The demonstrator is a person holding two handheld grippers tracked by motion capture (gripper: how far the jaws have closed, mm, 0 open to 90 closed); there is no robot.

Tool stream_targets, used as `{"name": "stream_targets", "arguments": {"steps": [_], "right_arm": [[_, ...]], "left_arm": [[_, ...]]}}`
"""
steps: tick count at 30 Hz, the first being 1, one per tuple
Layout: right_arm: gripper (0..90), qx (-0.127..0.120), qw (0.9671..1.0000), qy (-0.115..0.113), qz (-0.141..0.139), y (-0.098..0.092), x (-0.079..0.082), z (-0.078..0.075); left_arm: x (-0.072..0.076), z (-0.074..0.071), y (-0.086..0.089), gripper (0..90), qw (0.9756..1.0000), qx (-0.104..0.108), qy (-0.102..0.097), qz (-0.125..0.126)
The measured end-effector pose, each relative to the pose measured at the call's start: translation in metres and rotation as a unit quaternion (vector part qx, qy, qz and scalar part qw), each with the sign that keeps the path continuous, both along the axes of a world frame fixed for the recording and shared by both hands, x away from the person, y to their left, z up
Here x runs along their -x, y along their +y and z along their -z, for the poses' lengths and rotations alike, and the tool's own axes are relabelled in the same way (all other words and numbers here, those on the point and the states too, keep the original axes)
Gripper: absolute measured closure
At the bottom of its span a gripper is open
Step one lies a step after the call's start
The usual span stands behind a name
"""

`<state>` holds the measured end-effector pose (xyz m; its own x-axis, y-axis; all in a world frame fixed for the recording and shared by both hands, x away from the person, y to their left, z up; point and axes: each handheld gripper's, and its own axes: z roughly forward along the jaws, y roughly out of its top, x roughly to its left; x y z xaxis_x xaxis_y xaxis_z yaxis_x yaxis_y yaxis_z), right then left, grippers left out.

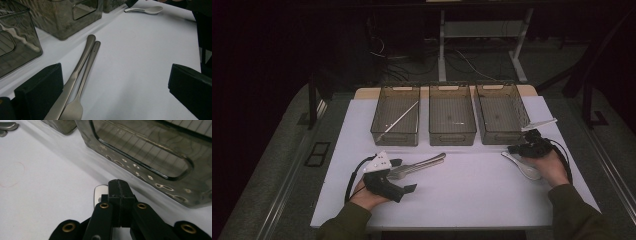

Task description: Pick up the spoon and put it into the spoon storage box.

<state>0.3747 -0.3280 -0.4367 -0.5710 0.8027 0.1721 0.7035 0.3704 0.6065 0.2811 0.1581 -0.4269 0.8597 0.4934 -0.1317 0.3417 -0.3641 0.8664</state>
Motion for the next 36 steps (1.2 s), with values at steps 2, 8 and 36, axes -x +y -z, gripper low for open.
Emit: {"name": "stream_targets", "arguments": {"steps": [2, 8, 36], "right_arm": [[89.6, 0.004, 1.0000, 0.005, -0.001, 0.001, 0.000, 0.001], [89.6, 0.009, 0.9999, 0.009, -0.009, 0.005, 0.000, 0.002], [86.6, -0.010, 0.9973, 0.007, -0.073, 0.020, 0.025, -0.006]], "left_arm": [[-0.001, 0.001, 0.001, 0.0, 1.0000, 0.001, 0.003, 0.002], [-0.002, 0.002, 0.002, 0.0, 1.0000, 0.001, 0.002, 0.005], [-0.003, 0.001, 0.006, 0.0, 0.9999, 0.005, -0.004, 0.009]]}}
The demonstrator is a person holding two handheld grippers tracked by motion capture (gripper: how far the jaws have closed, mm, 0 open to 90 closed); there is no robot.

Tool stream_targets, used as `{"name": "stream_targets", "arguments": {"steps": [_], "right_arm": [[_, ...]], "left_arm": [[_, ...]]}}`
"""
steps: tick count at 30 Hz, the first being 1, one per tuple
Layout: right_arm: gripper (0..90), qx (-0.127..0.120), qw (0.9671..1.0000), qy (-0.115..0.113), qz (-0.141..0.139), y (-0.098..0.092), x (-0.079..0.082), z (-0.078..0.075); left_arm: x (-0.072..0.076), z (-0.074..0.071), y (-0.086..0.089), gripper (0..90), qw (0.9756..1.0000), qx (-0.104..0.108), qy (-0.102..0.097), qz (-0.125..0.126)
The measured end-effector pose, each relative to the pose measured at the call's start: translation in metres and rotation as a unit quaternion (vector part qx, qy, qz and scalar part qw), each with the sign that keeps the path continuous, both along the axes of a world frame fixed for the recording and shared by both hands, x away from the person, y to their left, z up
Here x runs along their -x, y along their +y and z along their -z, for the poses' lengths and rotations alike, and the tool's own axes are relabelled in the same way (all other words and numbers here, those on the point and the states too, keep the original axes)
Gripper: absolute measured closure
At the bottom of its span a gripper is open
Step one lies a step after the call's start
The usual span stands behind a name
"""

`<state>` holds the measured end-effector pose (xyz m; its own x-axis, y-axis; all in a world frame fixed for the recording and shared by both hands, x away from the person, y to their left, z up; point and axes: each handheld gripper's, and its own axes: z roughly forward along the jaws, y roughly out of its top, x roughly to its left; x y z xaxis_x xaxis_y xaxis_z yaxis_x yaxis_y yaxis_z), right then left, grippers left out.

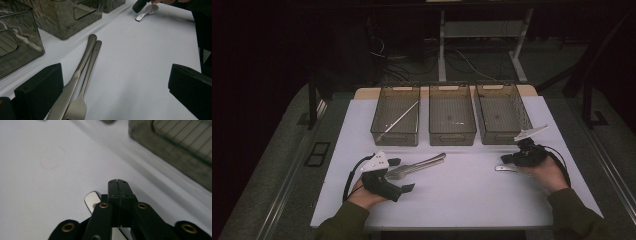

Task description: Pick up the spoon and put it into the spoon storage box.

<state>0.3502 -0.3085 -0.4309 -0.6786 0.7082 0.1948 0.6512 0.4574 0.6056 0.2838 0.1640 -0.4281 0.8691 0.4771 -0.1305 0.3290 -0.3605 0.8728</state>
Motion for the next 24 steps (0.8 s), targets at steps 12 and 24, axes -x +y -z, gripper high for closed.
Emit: {"name": "stream_targets", "arguments": {"steps": [12, 24], "right_arm": [[47.5, -0.051, 0.9971, -0.046, 0.034, -0.029, 0.017, -0.015], [36.2, -0.026, 0.9962, -0.055, 0.063, -0.058, 0.031, -0.007]], "left_arm": [[0.000, 0.000, 0.000, 0.0, 1.0000, -0.001, 0.002, 0.001], [0.000, 0.000, 0.000, 0.0, 1.0000, -0.001, 0.004, 0.000]]}}
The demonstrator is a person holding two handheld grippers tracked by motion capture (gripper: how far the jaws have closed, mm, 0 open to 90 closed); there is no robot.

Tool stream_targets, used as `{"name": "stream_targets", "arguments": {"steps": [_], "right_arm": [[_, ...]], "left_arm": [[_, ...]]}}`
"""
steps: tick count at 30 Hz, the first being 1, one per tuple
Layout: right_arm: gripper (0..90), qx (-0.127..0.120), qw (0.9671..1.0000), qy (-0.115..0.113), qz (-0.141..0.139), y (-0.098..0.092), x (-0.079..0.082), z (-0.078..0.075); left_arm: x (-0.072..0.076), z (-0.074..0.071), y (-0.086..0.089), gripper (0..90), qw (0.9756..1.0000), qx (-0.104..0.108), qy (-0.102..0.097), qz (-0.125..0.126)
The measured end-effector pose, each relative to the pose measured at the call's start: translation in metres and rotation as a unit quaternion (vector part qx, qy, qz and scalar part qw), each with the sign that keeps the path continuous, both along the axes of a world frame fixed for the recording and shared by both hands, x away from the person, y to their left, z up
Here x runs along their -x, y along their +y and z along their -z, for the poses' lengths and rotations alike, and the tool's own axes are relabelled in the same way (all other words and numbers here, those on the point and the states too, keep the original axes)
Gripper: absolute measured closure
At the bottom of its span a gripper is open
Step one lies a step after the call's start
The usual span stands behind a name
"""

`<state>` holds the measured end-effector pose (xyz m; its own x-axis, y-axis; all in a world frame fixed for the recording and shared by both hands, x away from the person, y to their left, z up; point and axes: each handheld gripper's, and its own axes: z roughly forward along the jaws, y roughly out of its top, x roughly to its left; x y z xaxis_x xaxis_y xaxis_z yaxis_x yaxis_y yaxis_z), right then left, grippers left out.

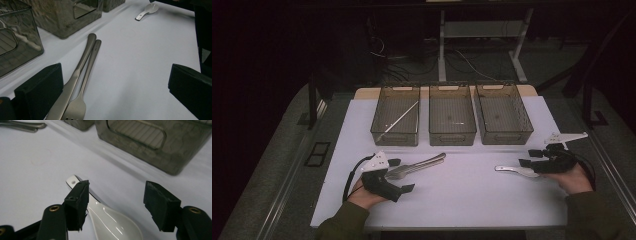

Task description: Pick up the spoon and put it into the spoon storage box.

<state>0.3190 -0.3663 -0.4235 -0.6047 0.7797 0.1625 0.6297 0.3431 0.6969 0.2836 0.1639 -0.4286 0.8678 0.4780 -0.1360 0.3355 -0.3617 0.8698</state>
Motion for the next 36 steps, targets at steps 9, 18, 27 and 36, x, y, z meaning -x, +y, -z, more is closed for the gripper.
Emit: {"name": "stream_targets", "arguments": {"steps": [9, 18, 27, 36], "right_arm": [[35.6, 0.020, 0.9996, 0.020, -0.004, -0.005, 0.003, 0.011], [37.8, 0.039, 0.9985, 0.031, -0.020, -0.001, 0.002, 0.016], [44.6, 0.047, 0.9975, 0.035, -0.040, 0.002, 0.003, 0.017], [57.3, 0.056, 0.9954, 0.034, -0.069, 0.005, 0.006, 0.016]], "left_arm": [[0.000, 0.000, 0.000, 0.0, 1.0000, -0.001, 0.001, 0.000], [0.000, 0.000, 0.000, 0.0, 1.0000, -0.001, 0.001, -0.001], [0.000, 0.000, 0.000, 0.0, 1.0000, 0.000, 0.000, -0.001], [0.000, 0.000, 0.000, 0.0, 1.0000, 0.001, 0.000, -0.001]]}}
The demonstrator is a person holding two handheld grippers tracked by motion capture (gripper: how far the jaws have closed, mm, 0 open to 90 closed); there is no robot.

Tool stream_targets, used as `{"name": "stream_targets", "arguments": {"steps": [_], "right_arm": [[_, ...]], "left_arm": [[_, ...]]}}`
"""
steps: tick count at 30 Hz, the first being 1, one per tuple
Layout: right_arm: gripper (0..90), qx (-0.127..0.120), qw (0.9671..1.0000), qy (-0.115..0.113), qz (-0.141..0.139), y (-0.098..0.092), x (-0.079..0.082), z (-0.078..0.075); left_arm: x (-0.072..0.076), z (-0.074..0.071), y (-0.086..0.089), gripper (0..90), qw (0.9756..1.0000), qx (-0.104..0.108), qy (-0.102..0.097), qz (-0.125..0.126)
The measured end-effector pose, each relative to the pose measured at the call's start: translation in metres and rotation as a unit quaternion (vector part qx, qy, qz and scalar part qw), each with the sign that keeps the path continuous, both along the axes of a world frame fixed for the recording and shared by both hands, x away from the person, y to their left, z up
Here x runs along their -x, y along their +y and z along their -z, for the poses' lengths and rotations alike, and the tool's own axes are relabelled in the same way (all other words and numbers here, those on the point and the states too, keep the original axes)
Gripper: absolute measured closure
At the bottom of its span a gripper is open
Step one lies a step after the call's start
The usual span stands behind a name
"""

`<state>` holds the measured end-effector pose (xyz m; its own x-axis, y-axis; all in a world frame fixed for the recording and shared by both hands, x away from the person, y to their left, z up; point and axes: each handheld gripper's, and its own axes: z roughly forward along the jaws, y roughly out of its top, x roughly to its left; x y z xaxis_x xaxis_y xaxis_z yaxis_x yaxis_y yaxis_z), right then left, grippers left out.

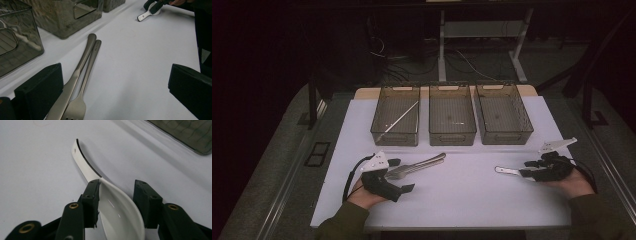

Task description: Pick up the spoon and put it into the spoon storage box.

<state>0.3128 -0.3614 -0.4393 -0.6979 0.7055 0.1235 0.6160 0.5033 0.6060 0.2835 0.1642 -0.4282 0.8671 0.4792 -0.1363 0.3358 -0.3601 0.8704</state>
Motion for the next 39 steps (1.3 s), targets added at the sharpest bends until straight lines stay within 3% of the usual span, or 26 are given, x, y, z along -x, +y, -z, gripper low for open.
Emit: {"name": "stream_targets", "arguments": {"steps": [18, 29, 39], "right_arm": [[77.6, -0.004, 0.9988, 0.014, -0.048, -0.007, 0.008, -0.001], [79.0, -0.008, 0.9984, 0.018, -0.053, -0.007, 0.007, -0.003], [79.1, -0.032, 0.9982, -0.001, -0.051, -0.001, 0.006, -0.017]], "left_arm": [[0.000, 0.000, 0.000, 0.0, 1.0000, 0.001, -0.001, 0.000], [0.000, 0.000, -0.001, 0.0, 1.0000, -0.001, -0.001, 0.002], [0.000, 0.000, -0.001, 0.0, 1.0000, 0.002, -0.001, 0.002]]}}
